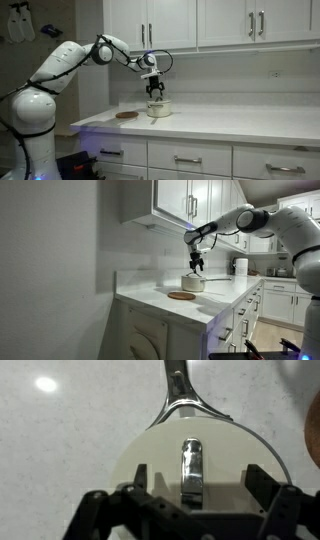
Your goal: Take the lid and put it on the pot
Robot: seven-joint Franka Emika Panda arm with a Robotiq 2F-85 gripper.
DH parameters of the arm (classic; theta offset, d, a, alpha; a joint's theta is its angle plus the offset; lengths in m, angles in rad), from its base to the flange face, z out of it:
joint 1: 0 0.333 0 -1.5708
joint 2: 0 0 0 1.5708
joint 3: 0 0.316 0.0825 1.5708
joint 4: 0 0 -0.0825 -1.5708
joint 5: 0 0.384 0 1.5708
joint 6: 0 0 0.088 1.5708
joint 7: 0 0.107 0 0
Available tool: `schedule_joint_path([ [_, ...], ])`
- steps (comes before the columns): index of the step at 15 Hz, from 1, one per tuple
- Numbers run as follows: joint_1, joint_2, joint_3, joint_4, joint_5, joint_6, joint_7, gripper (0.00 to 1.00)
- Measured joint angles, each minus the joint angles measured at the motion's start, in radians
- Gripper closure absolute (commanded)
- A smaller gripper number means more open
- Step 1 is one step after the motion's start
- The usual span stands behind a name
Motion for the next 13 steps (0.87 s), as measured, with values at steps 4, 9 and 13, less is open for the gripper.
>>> schedule_joint_path([
  [4, -0.029, -0.066, 0.000, -0.119, 0.030, 0.162, 0.026, 0.00],
  [9, -0.095, -0.198, -0.005, -0.329, 0.055, 0.287, 0.036, 0.00],
  [13, -0.098, -0.206, -0.006, -0.343, 0.055, 0.288, 0.037, 0.00],
])
